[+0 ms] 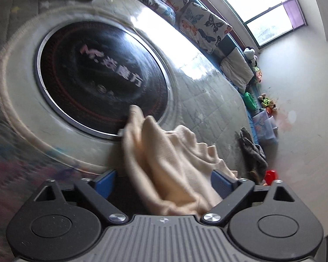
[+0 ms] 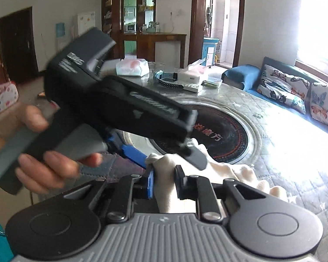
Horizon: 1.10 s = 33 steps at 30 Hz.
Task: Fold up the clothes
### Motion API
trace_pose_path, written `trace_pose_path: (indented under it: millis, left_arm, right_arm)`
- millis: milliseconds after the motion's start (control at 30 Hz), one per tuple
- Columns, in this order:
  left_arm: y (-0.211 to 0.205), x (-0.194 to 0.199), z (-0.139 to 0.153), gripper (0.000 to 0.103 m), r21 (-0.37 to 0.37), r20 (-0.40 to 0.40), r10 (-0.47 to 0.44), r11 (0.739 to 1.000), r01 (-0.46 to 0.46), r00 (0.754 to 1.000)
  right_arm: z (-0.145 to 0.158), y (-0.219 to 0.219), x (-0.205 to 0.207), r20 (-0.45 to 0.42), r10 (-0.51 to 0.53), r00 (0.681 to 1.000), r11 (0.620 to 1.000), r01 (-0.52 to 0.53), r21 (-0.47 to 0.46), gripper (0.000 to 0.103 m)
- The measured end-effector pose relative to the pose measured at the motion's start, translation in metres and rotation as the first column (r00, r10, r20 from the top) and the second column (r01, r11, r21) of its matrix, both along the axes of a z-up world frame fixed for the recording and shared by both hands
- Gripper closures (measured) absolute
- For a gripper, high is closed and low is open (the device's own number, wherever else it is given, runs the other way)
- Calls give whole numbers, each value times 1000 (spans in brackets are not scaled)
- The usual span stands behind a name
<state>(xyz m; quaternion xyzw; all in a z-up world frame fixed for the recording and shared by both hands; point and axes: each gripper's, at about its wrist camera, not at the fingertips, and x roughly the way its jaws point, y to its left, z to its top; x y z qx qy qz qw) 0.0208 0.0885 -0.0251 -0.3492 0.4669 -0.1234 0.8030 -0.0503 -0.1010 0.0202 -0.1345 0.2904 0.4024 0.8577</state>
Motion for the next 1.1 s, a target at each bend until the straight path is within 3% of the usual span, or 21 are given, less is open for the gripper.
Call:
trace_pose_path:
  millis: [33, 100, 300, 500, 567, 600, 700, 833, 867, 933, 1100]
  left_arm:
    - [-3, 1, -3, 20, -14, -9, -2, 1000, 2, 1000]
    - [-7, 3, -9, 36, -37, -16, -11, 999, 10, 1000]
    - [-5, 4, -14, 73, -7, -29, 0, 1000, -1, 1000]
    - [-3, 5, -13, 80, 42, -18, -14, 999, 15, 1000]
    - [-4, 4, -11, 80, 60, -10, -22, 998, 22, 1000]
    - [-5, 5, -10, 80, 71, -6, -27, 997, 27, 1000]
    - [-9, 6, -8, 80, 107, 8, -44, 993, 43, 999]
    - [-13, 7, -5, 80, 154, 22, -62, 986, 58, 998]
    - [-14, 8, -4, 80, 167, 25, -68, 984, 63, 997]
    - [-16, 9, -3, 80, 192, 29, -79, 979, 72, 996]
    - [-22, 11, 2, 80, 249, 42, -108, 964, 95, 993]
  right_arm:
    - [0, -4, -1, -4, 4, 1000, 1000, -4, 6, 86]
    - [-2, -8, -3, -9, 16, 1000, 1000, -16, 15, 86]
    - [-4, -18, -14, -27, 18, 999, 1000, -18, 25, 82]
    - [-1, -54, -17, -53, -59, 997, 996, 63, 69, 77]
    - [2, -77, -14, -49, -144, 988, 986, 148, 75, 74]
    - [2, -89, -11, -46, -195, 980, 978, 198, 71, 69]
    - [-2, -126, 7, -50, -356, 933, 932, 359, 55, 66]
    - [-15, -168, 31, -106, -532, 840, 840, 539, 55, 62]
    - [-20, -183, 33, -153, -566, 810, 811, 580, 71, 62]
    - [-31, -202, 42, -235, -590, 773, 775, 624, 105, 62]
    - [-53, -214, 54, -333, -591, 735, 734, 661, 154, 62]
